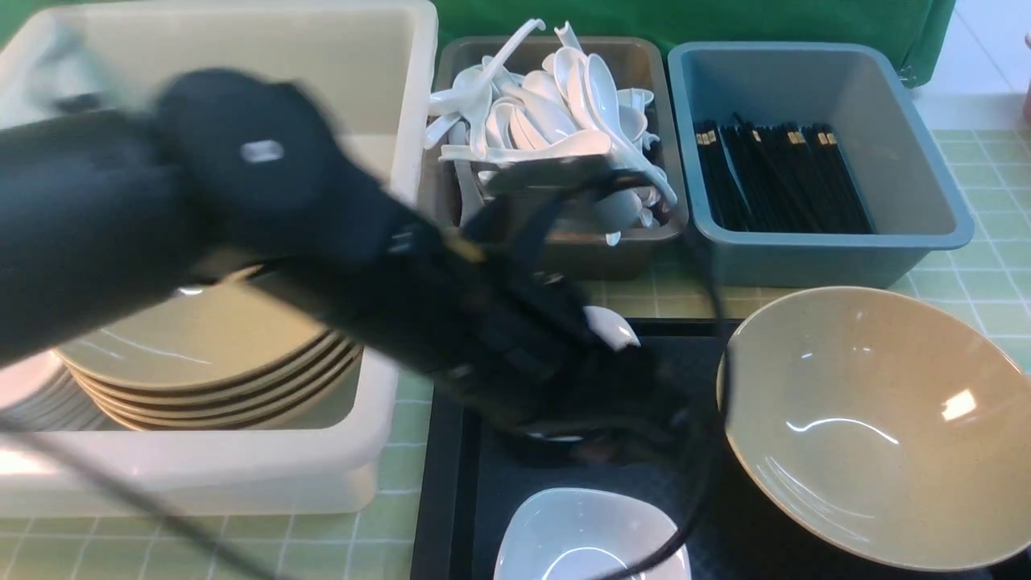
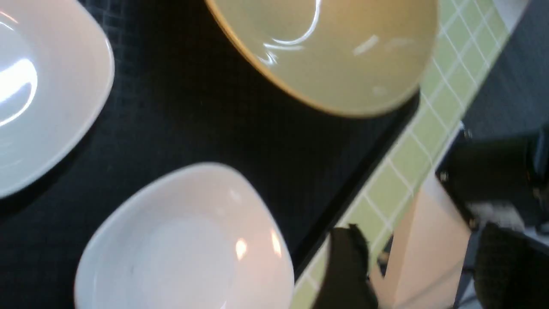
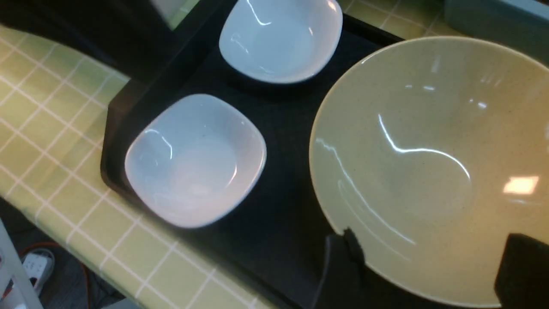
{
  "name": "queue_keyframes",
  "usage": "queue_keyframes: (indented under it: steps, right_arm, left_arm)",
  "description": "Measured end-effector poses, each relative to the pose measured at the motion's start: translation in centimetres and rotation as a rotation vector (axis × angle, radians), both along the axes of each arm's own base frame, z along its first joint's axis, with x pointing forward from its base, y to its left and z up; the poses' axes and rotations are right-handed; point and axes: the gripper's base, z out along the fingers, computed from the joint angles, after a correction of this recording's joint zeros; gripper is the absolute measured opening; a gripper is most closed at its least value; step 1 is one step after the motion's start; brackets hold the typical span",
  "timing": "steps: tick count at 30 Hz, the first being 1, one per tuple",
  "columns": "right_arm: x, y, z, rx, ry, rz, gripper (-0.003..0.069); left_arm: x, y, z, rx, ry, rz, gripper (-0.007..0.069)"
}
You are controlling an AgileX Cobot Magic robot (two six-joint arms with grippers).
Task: On green table put chopsticks spoon bowls plates into blue grey white boxes.
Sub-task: 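Grasp the large bowl on the tray by its rim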
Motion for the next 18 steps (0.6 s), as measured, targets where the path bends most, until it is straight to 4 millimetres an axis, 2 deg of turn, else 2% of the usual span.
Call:
queue_keyframes:
  steps: [3,11,14,15,18]
  right_arm:
    - [0.1,0.0,0.1,0.011,-0.011,-0.012,0.0465]
    - [0.1,0.3,0.2,0.016,-0.029,0.028,0.0465]
    - [0.0,0.5,0.2,0.017,-0.031,0.045,0.0465]
    - [0.0,0.5,0.2,0.017,-0.031,0.047,0.0465]
    - [0.0,0.5,0.2,0.019,-0.029,0.046,0.0465]
  left_arm:
    - [2.4,-2.0,-1.6,0.018,0.04,0.042,0.0418]
    - [7.3,-6.6,-5.9,0.048,0.089,0.072,0.0417]
    - [8.8,-7.8,-8.3,0.066,0.119,0.101,0.0416]
    - [8.9,-7.8,-8.2,0.063,0.117,0.102,0.0415]
    - [10.2,-9.0,-9.9,0.07,0.126,0.109,0.039]
